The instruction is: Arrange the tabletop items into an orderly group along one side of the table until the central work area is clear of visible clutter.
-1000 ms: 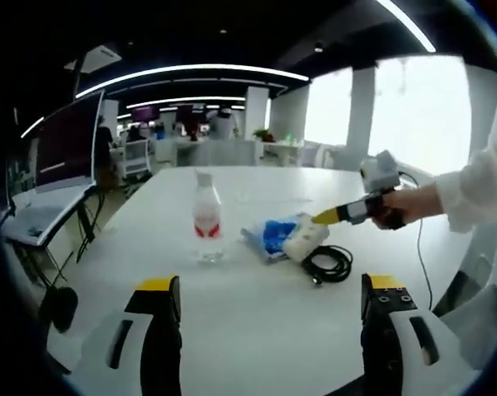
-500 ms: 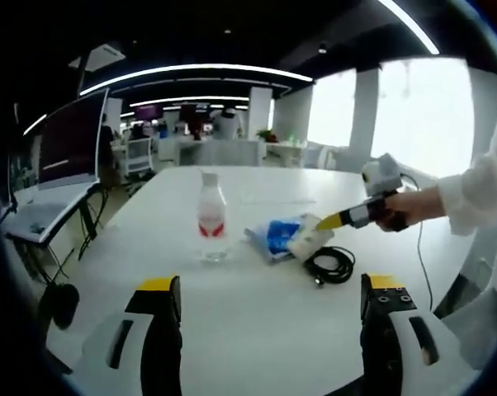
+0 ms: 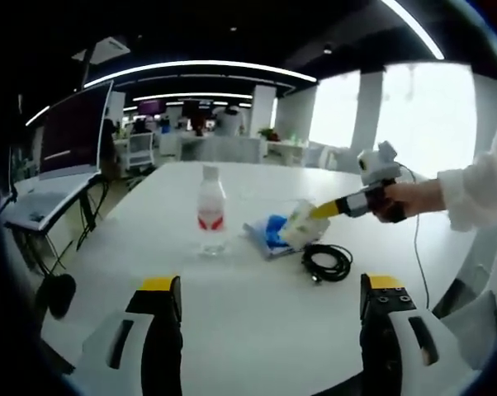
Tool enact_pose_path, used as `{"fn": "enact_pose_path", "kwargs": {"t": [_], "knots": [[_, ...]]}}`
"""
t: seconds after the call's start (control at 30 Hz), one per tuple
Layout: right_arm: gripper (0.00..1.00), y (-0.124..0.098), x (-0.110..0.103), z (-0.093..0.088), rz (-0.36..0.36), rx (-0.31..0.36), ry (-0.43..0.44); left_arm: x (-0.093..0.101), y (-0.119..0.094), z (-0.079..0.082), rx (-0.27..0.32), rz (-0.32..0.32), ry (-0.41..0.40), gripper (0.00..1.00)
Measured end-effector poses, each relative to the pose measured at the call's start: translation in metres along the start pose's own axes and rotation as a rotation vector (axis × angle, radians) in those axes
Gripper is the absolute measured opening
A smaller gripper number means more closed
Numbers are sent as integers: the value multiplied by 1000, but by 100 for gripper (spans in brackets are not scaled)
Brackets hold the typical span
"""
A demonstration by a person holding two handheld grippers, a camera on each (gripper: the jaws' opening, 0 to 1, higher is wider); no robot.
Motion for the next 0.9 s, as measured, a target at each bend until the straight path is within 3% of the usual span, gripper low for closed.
{"fn": "enact_pose_path", "kwargs": {"t": [0.2,0.53,0.73,0.9], "knots": [[0,5,-11,7,16,-33,-48,-1,-3,-3,-3,5,-9,86],[0,25,-35,13,37,-185,-257,-2,-4,-7,-7,7,-22,86],[0,34,-42,16,41,-219,-285,-3,-6,-11,-13,4,-35,86],[0,41,-51,12,53,-281,-362,-4,-6,-11,-11,9,-41,86]]}}
Point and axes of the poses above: the point that each gripper's makers call its tool centre point, and the gripper's own axes: y roughly forward along the fingers, x roughly to its right, z roughly out of its top, the point moved 7 cm from there along -y, roughly backward along the fingers, and after that the axes turned 6 degrees about -x, right-handed, at the moved point
